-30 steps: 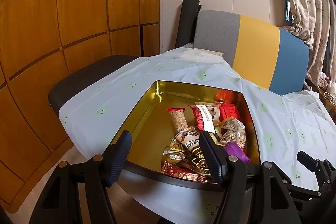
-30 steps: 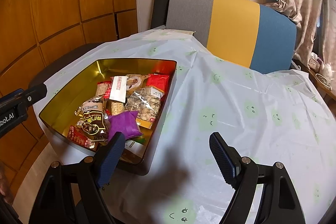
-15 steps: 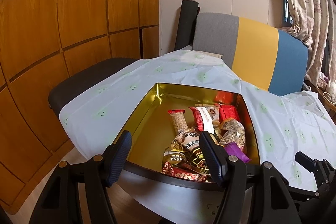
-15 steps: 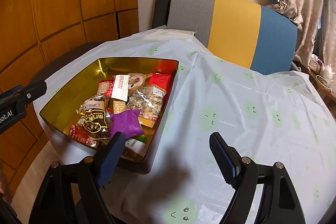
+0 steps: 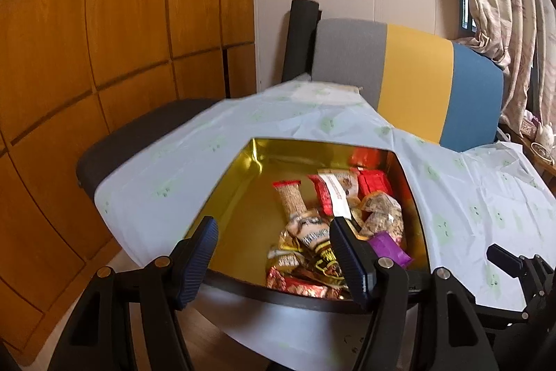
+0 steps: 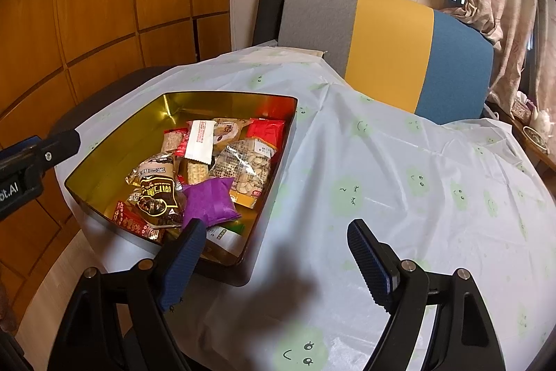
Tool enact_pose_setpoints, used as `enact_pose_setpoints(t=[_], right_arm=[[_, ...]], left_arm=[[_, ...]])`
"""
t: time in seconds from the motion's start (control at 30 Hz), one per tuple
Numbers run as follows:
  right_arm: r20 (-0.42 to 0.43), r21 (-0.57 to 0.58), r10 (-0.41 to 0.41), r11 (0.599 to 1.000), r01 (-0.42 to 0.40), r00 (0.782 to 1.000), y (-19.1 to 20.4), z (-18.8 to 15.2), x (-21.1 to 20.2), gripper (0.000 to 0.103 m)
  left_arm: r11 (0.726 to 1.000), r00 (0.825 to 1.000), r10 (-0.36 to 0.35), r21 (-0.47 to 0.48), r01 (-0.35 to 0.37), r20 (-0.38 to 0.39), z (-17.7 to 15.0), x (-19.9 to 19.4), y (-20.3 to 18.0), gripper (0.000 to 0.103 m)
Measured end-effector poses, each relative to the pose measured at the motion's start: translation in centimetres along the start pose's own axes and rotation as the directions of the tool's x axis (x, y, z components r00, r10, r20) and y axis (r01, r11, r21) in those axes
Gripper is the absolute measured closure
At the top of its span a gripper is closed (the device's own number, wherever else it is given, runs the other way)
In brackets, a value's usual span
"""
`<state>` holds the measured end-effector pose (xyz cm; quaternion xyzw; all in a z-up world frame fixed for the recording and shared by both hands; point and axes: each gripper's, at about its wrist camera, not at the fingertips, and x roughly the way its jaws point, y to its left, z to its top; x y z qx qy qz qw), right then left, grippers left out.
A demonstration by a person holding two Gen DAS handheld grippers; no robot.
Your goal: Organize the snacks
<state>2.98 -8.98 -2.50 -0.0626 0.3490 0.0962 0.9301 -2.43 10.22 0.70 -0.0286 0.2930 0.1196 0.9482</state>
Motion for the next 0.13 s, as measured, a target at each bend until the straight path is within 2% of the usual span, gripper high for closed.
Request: enact_pose_setpoints(t=[0.13], right_arm=[[-0.001, 0.005, 0.002, 1.0, -0.002, 1.0, -0.24, -0.11, 0.13, 0.019]], left_arm=[[1.0, 1.0, 0.006, 0.001, -0.006, 0.01, 0.21, -0.04, 0.01, 0.036]])
